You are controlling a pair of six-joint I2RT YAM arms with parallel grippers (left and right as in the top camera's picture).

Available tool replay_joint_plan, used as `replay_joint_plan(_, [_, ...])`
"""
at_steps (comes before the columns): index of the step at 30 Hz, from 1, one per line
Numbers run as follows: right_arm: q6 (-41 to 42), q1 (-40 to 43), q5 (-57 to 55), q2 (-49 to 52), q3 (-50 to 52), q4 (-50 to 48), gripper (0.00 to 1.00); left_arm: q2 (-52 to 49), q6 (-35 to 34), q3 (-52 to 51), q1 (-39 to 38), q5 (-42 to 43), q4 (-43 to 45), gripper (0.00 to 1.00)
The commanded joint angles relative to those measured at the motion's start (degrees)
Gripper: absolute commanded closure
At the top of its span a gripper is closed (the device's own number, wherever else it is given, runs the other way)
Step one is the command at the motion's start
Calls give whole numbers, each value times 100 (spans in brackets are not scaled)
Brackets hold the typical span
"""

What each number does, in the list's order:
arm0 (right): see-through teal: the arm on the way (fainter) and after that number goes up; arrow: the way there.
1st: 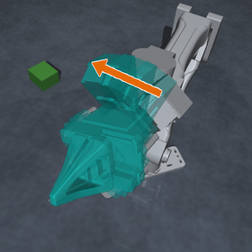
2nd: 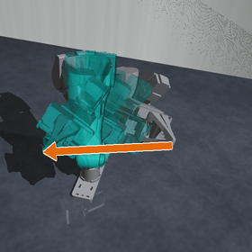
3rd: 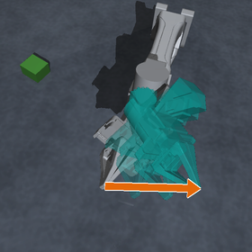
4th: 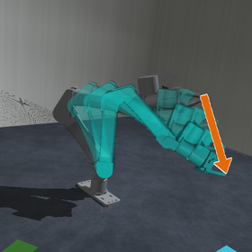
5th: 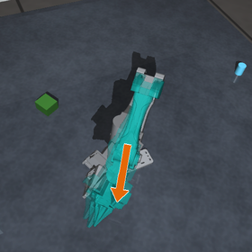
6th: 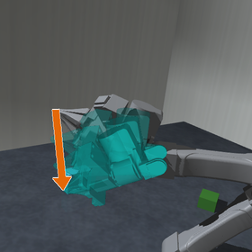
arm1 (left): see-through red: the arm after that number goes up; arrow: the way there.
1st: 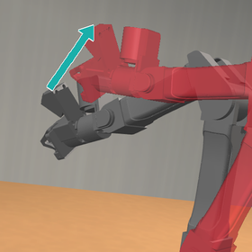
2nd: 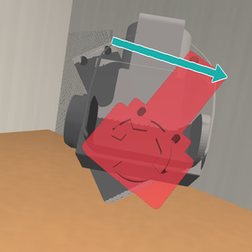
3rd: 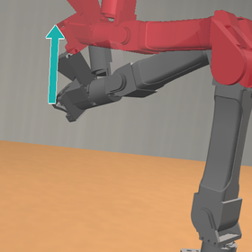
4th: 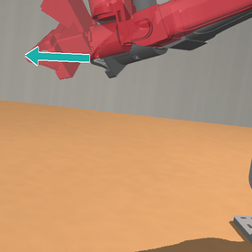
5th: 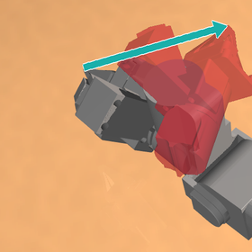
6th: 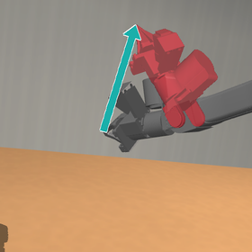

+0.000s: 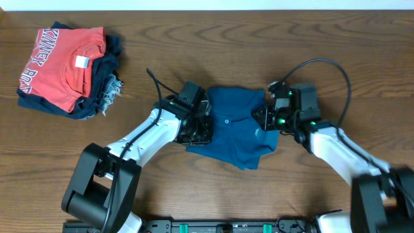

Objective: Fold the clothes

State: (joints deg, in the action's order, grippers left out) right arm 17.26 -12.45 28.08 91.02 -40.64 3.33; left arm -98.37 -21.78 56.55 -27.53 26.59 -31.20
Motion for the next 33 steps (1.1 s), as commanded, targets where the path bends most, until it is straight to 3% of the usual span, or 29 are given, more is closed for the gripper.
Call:
replay_joint_plan(1, [52, 22, -175, 546, 15, 44, 87, -66, -518, -173, 11, -446, 404, 93])
replay_joint_plan(5, [76, -66, -485, 619, 15, 820, 91, -76, -503, -197, 48, -1298, 1045, 93])
replay_joint_plan(12, [354, -363, -990, 105, 15, 1963, 91, -101, -166, -70, 461, -1300, 2273, 93])
replay_joint_plan(17, [350, -369, -942, -831, 15, 2063, 89, -31, 341, 640, 737, -846, 1191, 92])
replay_joint_plan(21, [304, -330, -1034, -1615, 15, 1888, 80, 229, 463, 1110, 745, -444, 55, 91])
replay_joint_plan(27, [304, -212, -1097, -1862, 15, 1471, 77, 400, 459, 1095, 426, 42, -728, 90])
replay_joint_plan(33, [249, -210, -1165, -1095, 15, 1285, 80, 229, -114, 372, 42, -286, -295, 91])
